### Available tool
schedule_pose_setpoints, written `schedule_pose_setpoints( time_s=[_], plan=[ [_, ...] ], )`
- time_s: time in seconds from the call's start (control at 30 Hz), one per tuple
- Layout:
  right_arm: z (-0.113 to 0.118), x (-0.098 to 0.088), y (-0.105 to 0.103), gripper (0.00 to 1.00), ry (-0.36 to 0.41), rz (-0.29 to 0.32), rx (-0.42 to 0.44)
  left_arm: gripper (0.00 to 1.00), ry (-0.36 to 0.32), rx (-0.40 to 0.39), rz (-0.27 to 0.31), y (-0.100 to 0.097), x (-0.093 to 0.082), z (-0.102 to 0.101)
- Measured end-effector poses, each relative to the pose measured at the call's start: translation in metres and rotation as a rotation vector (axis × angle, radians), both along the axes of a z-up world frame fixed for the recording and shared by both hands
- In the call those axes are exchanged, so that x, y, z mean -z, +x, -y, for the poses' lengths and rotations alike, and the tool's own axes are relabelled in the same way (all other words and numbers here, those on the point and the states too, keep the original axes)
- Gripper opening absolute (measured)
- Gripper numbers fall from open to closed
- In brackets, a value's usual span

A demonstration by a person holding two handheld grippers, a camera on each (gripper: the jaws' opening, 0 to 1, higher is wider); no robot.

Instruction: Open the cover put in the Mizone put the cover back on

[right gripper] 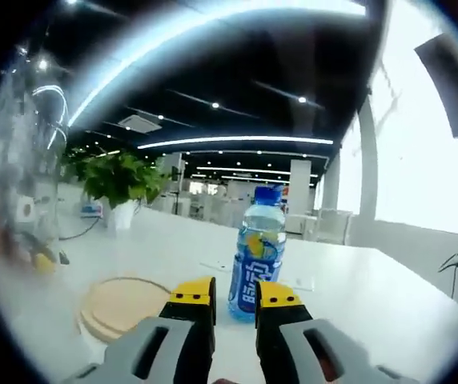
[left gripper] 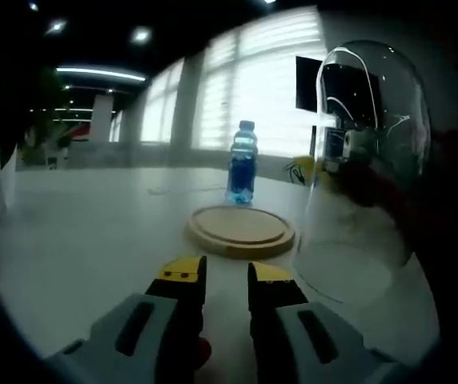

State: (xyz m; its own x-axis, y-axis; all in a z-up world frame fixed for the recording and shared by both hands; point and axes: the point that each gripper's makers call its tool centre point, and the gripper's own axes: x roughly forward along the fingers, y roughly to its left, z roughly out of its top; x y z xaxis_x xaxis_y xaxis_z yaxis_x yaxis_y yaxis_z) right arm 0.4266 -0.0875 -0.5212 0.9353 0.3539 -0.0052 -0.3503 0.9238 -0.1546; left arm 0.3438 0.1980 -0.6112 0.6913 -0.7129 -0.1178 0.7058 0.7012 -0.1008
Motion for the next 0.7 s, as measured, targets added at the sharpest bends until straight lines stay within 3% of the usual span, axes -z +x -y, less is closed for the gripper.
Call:
schedule_pose_setpoints(
  time_s=[0.23,0.7],
  plan=[
    [0.004,-0.024,0.019,0.15,0.057,0.008,0.038,0.16,0.004,0.013,0.004,-0.002,0.0,0.002],
    [-0.008,-0.069,0.058,0.2,0.076,0.064,0.046,0.16,-0.001,-0.009,0.001,0.001,-0.001,-0.001]
  ],
)
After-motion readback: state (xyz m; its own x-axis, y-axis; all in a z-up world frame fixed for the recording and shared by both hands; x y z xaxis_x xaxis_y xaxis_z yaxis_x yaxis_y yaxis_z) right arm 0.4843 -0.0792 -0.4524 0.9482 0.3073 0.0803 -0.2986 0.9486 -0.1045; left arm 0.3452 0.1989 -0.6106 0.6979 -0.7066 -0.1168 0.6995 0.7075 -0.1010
